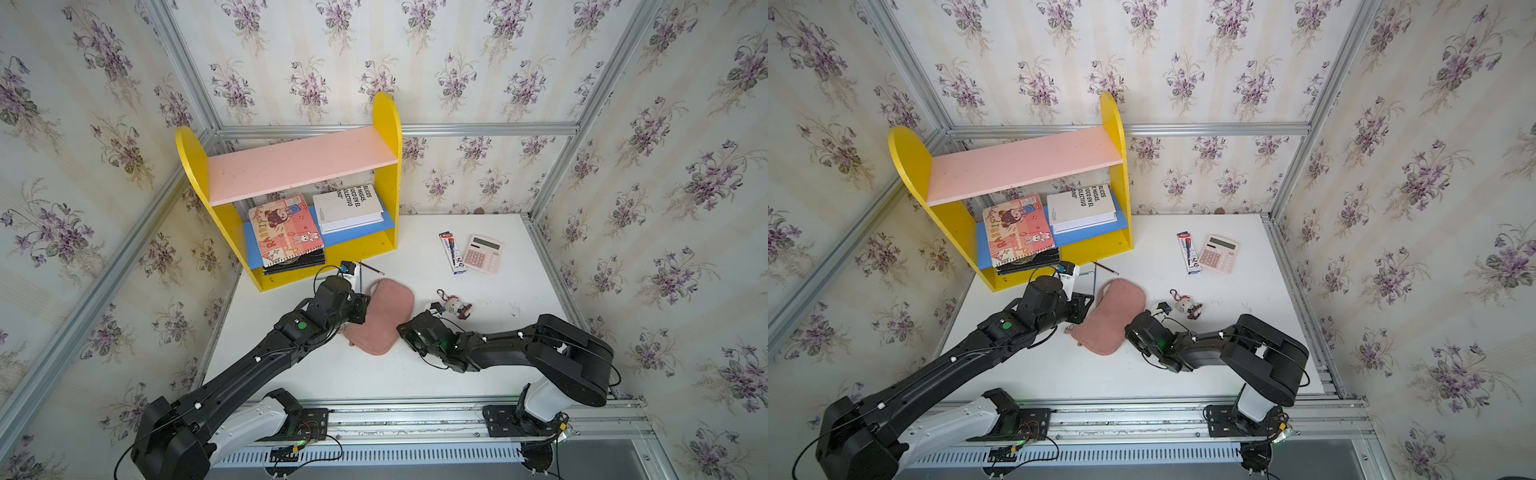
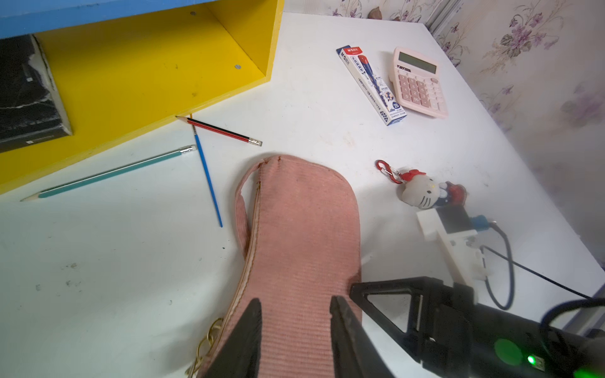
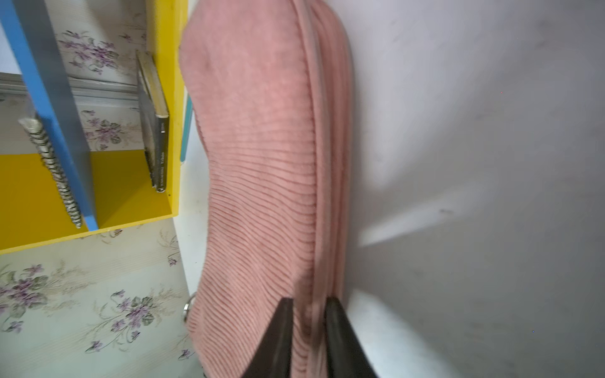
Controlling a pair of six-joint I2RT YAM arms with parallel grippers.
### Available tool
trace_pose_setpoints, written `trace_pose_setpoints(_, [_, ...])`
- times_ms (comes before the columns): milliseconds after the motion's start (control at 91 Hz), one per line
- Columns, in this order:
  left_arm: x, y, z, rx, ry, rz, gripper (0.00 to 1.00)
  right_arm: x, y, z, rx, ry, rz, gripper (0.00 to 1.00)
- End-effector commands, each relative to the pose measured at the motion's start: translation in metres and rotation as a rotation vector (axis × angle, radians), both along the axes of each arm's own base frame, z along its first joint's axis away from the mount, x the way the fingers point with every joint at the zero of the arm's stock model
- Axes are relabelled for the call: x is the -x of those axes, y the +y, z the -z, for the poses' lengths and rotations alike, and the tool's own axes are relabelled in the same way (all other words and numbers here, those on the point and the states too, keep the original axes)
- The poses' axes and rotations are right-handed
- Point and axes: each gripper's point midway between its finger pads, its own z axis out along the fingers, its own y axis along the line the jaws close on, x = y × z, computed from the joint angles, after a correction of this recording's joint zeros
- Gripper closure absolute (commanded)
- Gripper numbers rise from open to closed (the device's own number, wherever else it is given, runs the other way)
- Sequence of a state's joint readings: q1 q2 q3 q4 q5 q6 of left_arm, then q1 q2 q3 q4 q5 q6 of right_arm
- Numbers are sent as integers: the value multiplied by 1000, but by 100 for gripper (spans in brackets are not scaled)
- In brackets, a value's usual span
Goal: Remove the decoration from the bag
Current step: Move the bag to the center of the board, then reset both arms
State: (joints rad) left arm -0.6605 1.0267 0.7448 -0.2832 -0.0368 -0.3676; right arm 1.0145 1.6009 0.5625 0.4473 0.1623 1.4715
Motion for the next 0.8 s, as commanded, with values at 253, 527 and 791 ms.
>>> trace_pose_setpoints(253, [-4, 41, -27, 23, -175, -165, 61, -31, -46, -61, 376, -358, -45, 37])
trace_pose_setpoints(527, [-9, 96, -43, -131, -411, -337, 50, -59, -94, -98, 583, -624, -221, 12])
trace_pose_setpoints(791, [-54, 112, -60, -252, -606, -494, 48, -105, -162, -193, 693, -1072, 25, 8])
